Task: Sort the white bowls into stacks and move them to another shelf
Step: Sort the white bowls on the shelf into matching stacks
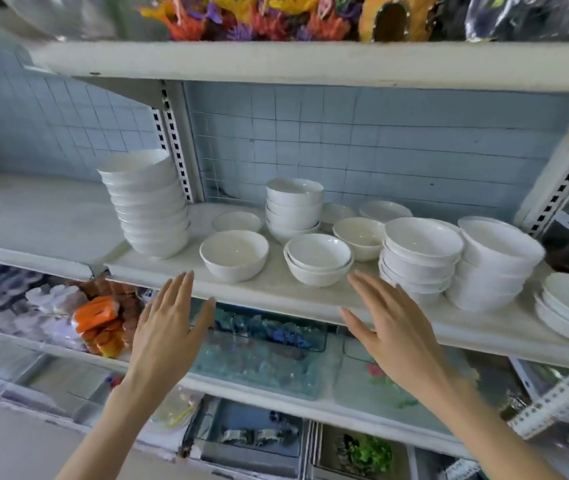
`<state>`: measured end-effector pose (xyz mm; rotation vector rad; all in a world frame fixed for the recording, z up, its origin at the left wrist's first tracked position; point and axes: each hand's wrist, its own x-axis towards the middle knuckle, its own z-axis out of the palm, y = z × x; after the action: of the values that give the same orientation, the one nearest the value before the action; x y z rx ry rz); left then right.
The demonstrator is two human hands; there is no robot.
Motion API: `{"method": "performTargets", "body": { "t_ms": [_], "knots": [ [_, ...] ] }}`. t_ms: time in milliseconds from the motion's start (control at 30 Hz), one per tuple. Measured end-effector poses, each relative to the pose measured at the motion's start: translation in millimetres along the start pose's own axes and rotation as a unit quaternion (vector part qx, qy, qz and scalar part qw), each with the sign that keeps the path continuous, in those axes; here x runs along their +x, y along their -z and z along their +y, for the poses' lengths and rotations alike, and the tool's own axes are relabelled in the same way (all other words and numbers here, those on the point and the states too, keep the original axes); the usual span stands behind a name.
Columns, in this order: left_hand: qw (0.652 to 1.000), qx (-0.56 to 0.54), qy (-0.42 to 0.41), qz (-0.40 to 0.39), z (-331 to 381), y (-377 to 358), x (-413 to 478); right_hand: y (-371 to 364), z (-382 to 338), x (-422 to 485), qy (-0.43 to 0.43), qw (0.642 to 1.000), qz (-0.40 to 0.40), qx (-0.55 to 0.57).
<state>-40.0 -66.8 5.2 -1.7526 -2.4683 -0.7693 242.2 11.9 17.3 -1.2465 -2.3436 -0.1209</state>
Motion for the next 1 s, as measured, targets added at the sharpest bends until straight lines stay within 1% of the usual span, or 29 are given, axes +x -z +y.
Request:
{"method": "performTargets", "body": {
  "t_ms": [100,233,333,400,467,533,567,733,800,900,1000],
  "knots": [
    [0.999,-0.04,-0.004,-0.034,-13,3,21,-15,-23,20,0.013,1.0,0.005,0.015],
    [0.988,-0.121,0.003,-0.092,-19,-6,52,-30,-31,50,-0.011,0.998,-0.037,0.052],
    [0.972,-0.197,0.006,-0.129,-21,-19,75,-43,-24,71,-0.022,0.996,-0.07,0.057],
    [0.961,-0.23,-0.026,-0.149,-22,-29,88,-51,-18,87,-0.029,0.994,-0.094,0.041],
    [0.953,-0.25,-0.038,-0.168,-30,-45,100,-57,-14,100,-0.052,0.988,-0.142,0.018],
    [0.937,-0.302,-0.015,-0.173,-31,-49,110,-56,-12,109,-0.078,0.98,-0.184,0.003],
    [0.925,-0.336,0.004,-0.179,-31,-51,113,-55,-11,112,-0.085,0.978,-0.191,0.009],
    [0.874,-0.437,0.04,-0.206,-42,-64,130,-52,-10,113,-0.109,0.98,-0.153,0.065],
    [0.864,-0.459,0.026,-0.205,-44,-69,131,-54,-8,111,-0.118,0.979,-0.137,0.095],
    [0.861,-0.47,0.003,-0.194,-40,-71,131,-55,-1,113,-0.111,0.969,-0.141,0.17],
    [0.856,-0.476,-0.009,-0.2,-45,-73,133,-54,5,115,-0.112,0.954,-0.152,0.233]
  ]
}}
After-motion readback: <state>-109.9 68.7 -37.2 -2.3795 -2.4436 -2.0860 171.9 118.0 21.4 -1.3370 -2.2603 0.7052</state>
